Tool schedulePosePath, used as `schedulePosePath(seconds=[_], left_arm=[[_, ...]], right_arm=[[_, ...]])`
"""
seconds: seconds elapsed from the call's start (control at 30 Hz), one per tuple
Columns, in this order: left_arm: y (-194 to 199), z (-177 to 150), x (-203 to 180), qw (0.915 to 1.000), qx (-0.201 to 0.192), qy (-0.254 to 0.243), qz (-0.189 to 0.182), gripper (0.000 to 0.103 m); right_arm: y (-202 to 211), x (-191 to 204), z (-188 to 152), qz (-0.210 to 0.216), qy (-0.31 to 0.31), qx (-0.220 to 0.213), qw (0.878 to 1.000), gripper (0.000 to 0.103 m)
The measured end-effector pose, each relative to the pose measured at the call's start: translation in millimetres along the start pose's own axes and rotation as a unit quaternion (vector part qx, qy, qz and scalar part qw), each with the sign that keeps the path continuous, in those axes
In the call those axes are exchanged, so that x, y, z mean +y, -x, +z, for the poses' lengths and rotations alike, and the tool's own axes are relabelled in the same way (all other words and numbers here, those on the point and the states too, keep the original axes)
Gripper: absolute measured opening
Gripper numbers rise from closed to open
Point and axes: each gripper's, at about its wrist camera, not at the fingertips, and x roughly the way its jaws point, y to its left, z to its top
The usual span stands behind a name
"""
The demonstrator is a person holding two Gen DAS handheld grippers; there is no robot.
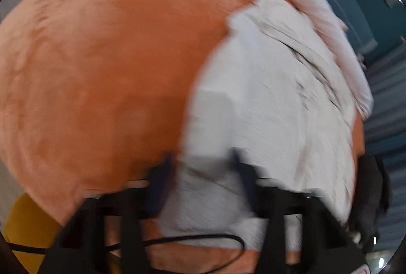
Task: Fold large clothes
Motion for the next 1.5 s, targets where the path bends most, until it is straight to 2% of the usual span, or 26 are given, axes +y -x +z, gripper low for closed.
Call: schedulePosePath(seconds=[0.03, 0.07, 0.17, 0.3, 0.4, 0.47, 0.53, 0.57, 0.67, 0.7, 0.73, 0.8, 0.9, 0.93, 1.03, 1.17, 1.23, 1.3, 1.37, 1.43, 1.5], left_arm=[[5, -1, -3, 0.9999, -0.006, -0.009, 0.005, 0.014], [10, -3, -6, 0.9998, -0.011, -0.017, 0.002, 0.011], [40, -17, -15, 0.9977, -0.037, -0.057, -0.004, 0.006], [75, -50, -13, 0.9956, -0.035, -0.086, 0.013, 0.004], [82, -89, 5, 0.994, -0.01, -0.094, 0.056, 0.003], [82, -115, 19, 0.9904, 0.005, -0.101, 0.095, 0.003], [89, -123, 24, 0.9901, 0.0, -0.085, 0.112, 0.003], [98, -122, 24, 0.9911, -0.016, -0.073, 0.11, 0.003], [129, -103, 5, 0.9904, -0.081, -0.075, 0.084, 0.01], [135, -93, -4, 0.9886, -0.099, -0.082, 0.078, 0.021], [139, -79, -18, 0.9858, -0.119, -0.091, 0.076, 0.029], [135, -48, -45, 0.9811, -0.151, -0.105, 0.059, 0.032], [121, -12, -75, 0.9798, -0.17, -0.099, 0.038, 0.033], [115, 1, -85, 0.9787, -0.181, -0.093, 0.021, 0.039], [94, 25, -109, 0.9753, -0.203, -0.086, 0.014, 0.044], [53, 52, -126, 0.9814, -0.177, -0.072, 0.021, 0.044], [44, 57, -124, 0.983, -0.171, -0.065, 0.016, 0.044], [39, 58, -122, 0.9814, -0.176, -0.07, 0.03, 0.044], [30, 61, -114, 0.9801, -0.176, -0.075, 0.053, 0.044], [24, 64, -102, 0.982, -0.169, -0.063, 0.055, 0.044], [19, 70, -91, 0.9833, -0.165, -0.048, 0.059, 0.044]], right_arm=[[4, 3, 2, 0.006, 0.001, -0.006, 1.0, 0.017], [12, 8, 3, 0.01, 0.003, -0.017, 1.0, 0.012], [46, 16, -1, 0.025, 0.017, -0.05, 0.998, 0.01], [69, 17, -22, 0.024, 0.046, -0.036, 0.998, 0.011], [70, 7, -57, 0.01, 0.063, 0.009, 0.998, 0.013], [65, 2, -73, -0.003, 0.069, 0.037, 0.997, 0.022], [73, 0, -72, -0.015, 0.068, 0.028, 0.997, 0.027], [79, 2, -68, -0.022, 0.068, 0.017, 0.997, 0.033], [109, 6, -46, -0.063, 0.062, -0.063, 0.994, 0.045], [119, 10, -30, -0.068, 0.056, -0.097, 0.991, 0.046], [122, 14, -18, -0.059, 0.052, -0.117, 0.99, 0.049], [116, 23, 15, -0.035, 0.048, -0.142, 0.988, 0.053], [99, 49, 52, 0.003, 0.055, -0.162, 0.985, 0.059], [87, 65, 68, 0.02, 0.06, -0.168, 0.984, 0.065], [44, 97, 105, 0.049, 0.066, -0.16, 0.984, 0.068], [-24, 117, 151, 0.066, 0.035, -0.111, 0.991, 0.071], [-55, 122, 170, 0.051, 0.021, -0.098, 0.994, 0.071], [-81, 124, 189, 0.044, 0.005, -0.09, 0.995, 0.071], [-100, 125, 204, 0.05, -0.021, -0.081, 0.995, 0.075], [-120, 124, 215, 0.058, -0.062, -0.064, 0.994, 0.075], [-132, 131, 222, 0.076, -0.089, -0.045, 0.992, 0.026]])
